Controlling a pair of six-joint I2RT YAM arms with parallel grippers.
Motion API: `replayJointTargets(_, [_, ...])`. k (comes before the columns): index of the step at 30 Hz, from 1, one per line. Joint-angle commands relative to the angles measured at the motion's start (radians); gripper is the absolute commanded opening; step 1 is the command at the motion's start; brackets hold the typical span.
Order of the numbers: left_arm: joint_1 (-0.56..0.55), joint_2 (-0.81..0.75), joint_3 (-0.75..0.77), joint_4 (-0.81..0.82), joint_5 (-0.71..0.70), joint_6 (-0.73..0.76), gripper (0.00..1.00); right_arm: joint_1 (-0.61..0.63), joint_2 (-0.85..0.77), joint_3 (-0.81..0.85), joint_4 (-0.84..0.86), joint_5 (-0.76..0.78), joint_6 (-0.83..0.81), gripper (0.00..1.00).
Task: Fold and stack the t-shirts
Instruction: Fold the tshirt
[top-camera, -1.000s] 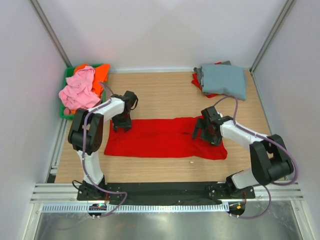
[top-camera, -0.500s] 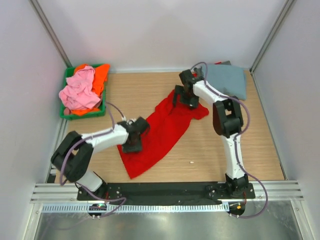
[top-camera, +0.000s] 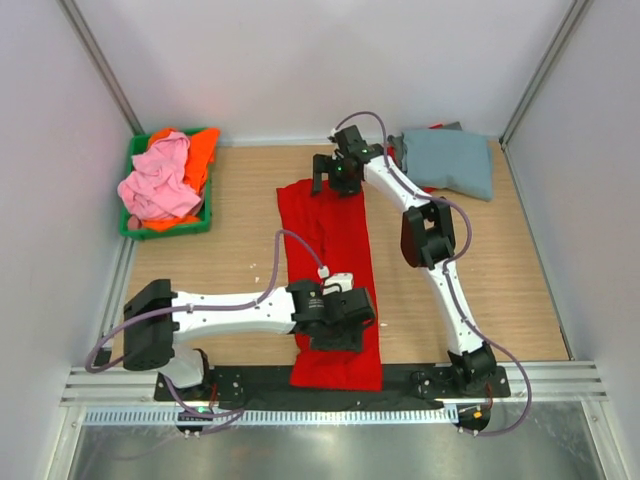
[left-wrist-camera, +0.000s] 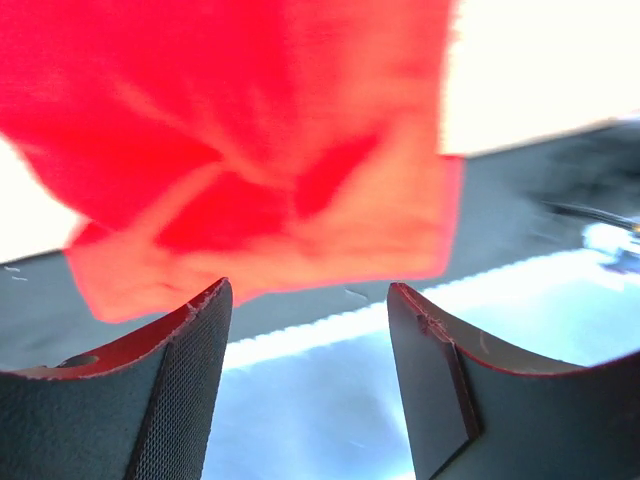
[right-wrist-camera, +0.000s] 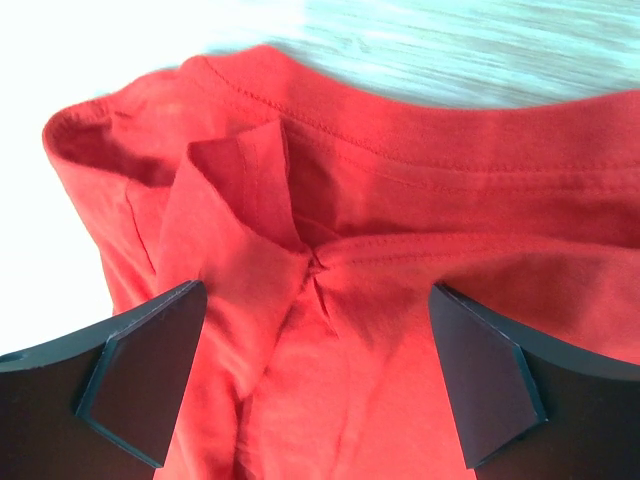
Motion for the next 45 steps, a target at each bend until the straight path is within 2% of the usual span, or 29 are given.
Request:
replayJointTargets(1, [-0.032,-0.041,0.129,-0.174,-0.042,-0.045,0.65,-0.007,-0.188,-0.031,0.044,-0.012,-0.066,1.0])
replayJointTargets(7, [-0.121,-0.197,0.133,-0.26,-0.154,-0.127,0.67,-0.011,-0.376,-0.253,0.055,0.098,-0.071,1.0])
replayJointTargets(9, [-0.114,-0.226,0.082,-0.309,-0.218,-0.13,0.71,-0.007,-0.46,-0.393,0.083,0.075,-0.038,1.0])
replayJointTargets(12, [-0.052,-0.276,0.01,-0.271,-0.293,-0.021,0.76,0.0,-0.584,-0.597,0.158,0.039,0.004,1.0])
replayJointTargets(15, [0.119,-0.3,-0.05,-0.145,-0.298,0.16,0.77,0.012,-0.687,-0.757,0.212,0.02,0.016,1.0])
replayJointTargets(16, [0.243,-0.3,-0.064,-0.051,-0.268,0.206,0.77,0.014,-0.707,-0.793,0.221,0.032,0.018,1.0])
replayJointTargets(17, [0.311,-0.286,-0.087,0.0,-0.242,0.306,0.78,0.014,-0.726,-0.823,0.241,0.046,0.024,1.0])
replayJointTargets(18, [0.378,-0.271,-0.09,0.054,-0.206,0.348,0.77,0.016,-0.736,-0.866,0.245,0.06,0.028,1.0])
replayJointTargets(19, [0.491,-0.245,-0.087,0.142,-0.182,0.388,0.77,0.014,-0.741,-0.882,0.25,0.077,0.032,1.0])
replayJointTargets(20, [0.54,-0.216,-0.076,0.177,-0.153,0.419,0.77,0.014,-0.732,-0.887,0.252,0.08,0.032,1.0])
replayJointTargets(22, [0.641,-0.077,0.014,0.224,-0.14,0.499,0.77,0.014,-0.7,-0.871,0.244,0.074,0.016,1.0])
replayJointTargets(25, [0.715,0.175,0.248,0.24,-0.091,0.592,0.75,0.012,-0.602,-0.798,0.221,0.098,-0.005,1.0])
replayJointTargets(26, [0.722,0.25,0.389,0.196,-0.089,0.617,0.74,0.009,-0.542,-0.77,0.192,0.127,-0.008,1.0])
replayJointTargets(27, [0.729,0.369,0.455,0.17,-0.111,0.634,0.73,0.005,-0.516,-0.717,0.174,0.141,-0.013,1.0])
replayJointTargets(29, [0.747,0.482,0.618,0.101,-0.116,0.668,0.73,-0.003,-0.465,-0.674,0.146,0.157,-0.014,1.0])
replayJointTargets(31, [0.773,0.607,0.694,0.067,-0.117,0.676,0.72,-0.017,-0.412,-0.64,0.147,0.169,-0.007,1.0])
replayJointTargets(40, [0.91,0.865,0.907,0.096,-0.004,0.708,0.7,-0.072,-0.16,-0.391,0.077,0.181,0.032,1.0])
replayJointTargets(45, [0.946,1.02,1.166,0.061,0.047,0.766,0.7,-0.09,-0.056,-0.2,0.041,0.149,0.036,1.0])
